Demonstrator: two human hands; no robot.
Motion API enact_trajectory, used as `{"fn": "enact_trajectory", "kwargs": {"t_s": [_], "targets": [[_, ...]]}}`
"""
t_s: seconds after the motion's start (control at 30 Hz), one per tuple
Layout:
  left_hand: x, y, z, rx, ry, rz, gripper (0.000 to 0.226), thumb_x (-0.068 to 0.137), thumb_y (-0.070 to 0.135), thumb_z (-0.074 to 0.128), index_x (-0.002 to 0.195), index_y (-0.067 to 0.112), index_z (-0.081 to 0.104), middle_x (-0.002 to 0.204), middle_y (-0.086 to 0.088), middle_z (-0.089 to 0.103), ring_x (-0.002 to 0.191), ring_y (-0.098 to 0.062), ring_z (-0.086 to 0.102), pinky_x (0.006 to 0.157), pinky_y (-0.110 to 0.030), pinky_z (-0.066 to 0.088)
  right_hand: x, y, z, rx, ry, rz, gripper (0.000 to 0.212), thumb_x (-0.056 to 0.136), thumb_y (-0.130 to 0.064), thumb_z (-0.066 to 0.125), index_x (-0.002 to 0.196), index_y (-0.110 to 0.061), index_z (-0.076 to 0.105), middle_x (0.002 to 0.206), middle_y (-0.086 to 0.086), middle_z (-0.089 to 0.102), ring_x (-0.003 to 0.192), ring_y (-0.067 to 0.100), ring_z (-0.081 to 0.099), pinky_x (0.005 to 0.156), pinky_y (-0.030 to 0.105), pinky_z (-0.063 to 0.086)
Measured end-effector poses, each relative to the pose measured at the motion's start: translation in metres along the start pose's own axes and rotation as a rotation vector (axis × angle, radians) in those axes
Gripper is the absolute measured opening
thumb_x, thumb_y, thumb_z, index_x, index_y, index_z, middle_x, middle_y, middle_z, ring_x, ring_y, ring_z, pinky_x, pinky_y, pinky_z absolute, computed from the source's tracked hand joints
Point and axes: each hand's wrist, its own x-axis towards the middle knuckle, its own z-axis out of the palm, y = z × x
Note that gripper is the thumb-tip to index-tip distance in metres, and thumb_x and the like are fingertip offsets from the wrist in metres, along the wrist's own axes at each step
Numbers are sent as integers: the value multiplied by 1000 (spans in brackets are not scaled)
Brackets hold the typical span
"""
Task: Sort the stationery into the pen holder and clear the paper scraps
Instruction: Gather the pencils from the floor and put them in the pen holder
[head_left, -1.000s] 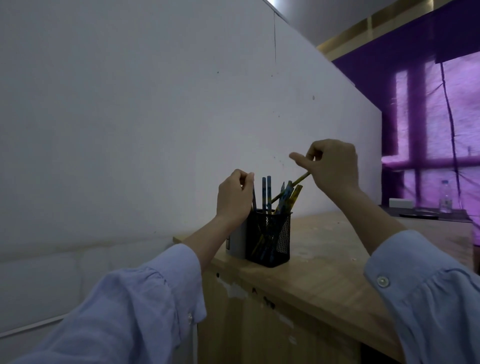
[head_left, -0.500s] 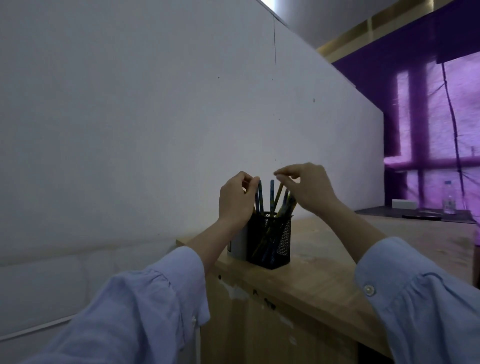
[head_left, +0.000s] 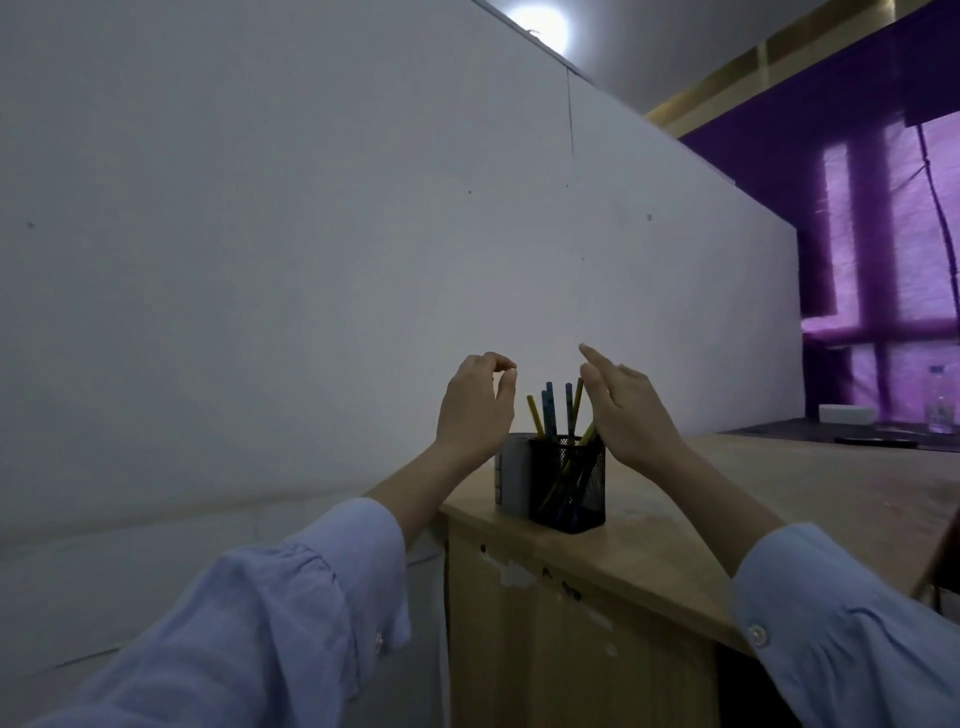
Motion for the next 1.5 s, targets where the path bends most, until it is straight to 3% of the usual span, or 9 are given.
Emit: {"fn": "enact_trajectory", "kwargs": {"t_s": [0.27,0.47,0.8,1.0,1.13,1.3,1.43,1.5], "targets": [[-61,20,-101,247,-71,65,24,98,25,43,112,12,59,120,-3,56,109,-17,52,89,-24,39,-61,-62,13,-90,-86,-65,44,101,-40,31,140,-23,44,146,3,43,137,26,33,112,45,30],[-132,16,-191,337,-88,-31,24,97,26,45,109,12,60,118,-3,56,106,-17,54,91,-31,45,-120,-138,50,-20,-229,-106,40,100,-39,35,133,-22,50,141,7,46,131,29,35,106,44,32],[-301,-32,-336,379,41,-443,21,97,27,47,102,14,63,107,2,55,80,-3,52,73,-16,37,-252,-270,153,163,-535,-242,36,99,-40,37,125,-24,55,135,5,48,126,28,38,103,44,35],[-408,-52,-394,448,111,-681,21,96,26,47,100,13,64,104,2,59,82,-8,54,75,-18,37,-340,-320,212,282,-778,-289,36,99,-39,38,127,-24,54,139,4,45,132,28,30,105,47,32],[-485,-60,-426,460,185,-848,17,94,23,50,91,15,65,94,2,62,80,-13,56,67,-13,36,-403,-346,249,372,-957,-345,33,99,-36,40,124,-20,56,134,7,50,129,28,37,106,46,34],[-585,-62,-467,470,216,-1072,19,96,26,48,91,15,63,83,5,60,82,-16,59,70,-27,43,-483,-376,294,442,-1145,-442,30,98,-30,45,119,-15,60,124,9,57,118,26,50,102,37,38],[-662,-61,-493,497,261,-1262,16,97,30,46,92,22,60,89,6,61,85,-13,58,68,-23,43,-542,-396,327,508,-1276,-480,29,98,-27,48,120,-12,61,124,9,59,116,22,52,95,27,36],[-693,-61,-500,510,277,-1354,16,96,31,47,91,23,59,91,4,63,87,-15,59,73,-28,47,-567,-401,340,521,-1331,-500,29,98,-25,49,120,-11,60,123,10,59,114,22,53,93,27,38]]}}
